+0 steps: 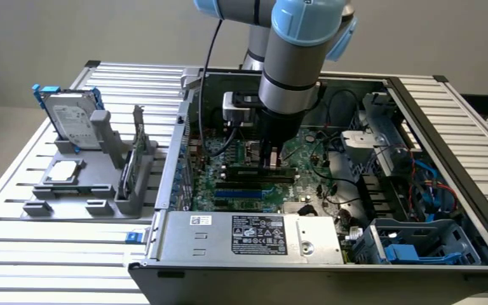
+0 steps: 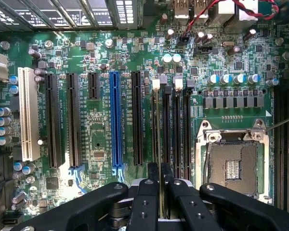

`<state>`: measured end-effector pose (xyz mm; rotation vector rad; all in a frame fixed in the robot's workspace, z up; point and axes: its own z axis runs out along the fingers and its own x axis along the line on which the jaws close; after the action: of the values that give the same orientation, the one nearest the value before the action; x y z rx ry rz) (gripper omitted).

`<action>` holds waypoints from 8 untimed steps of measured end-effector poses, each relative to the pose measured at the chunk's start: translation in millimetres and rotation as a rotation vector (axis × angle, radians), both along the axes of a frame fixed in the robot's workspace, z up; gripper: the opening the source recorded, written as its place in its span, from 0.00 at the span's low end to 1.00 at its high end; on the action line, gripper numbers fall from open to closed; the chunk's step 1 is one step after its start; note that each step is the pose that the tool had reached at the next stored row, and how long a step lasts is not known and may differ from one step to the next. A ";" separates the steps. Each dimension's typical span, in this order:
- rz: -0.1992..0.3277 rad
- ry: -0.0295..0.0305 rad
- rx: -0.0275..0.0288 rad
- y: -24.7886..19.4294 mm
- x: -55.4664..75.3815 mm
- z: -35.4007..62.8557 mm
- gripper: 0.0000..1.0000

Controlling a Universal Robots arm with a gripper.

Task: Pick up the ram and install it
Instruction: 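Insert the ram into the slot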

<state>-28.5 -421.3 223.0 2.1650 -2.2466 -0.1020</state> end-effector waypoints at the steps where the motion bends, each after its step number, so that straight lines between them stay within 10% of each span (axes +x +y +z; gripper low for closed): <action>1: -0.001 0.0000 0.0000 0.0 0.0 0.0 0.15; 8: -0.004 0.0001 0.0000 0.0 0.0 -0.4 0.15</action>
<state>-28.5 -421.3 222.6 2.1609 -2.2506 -0.1021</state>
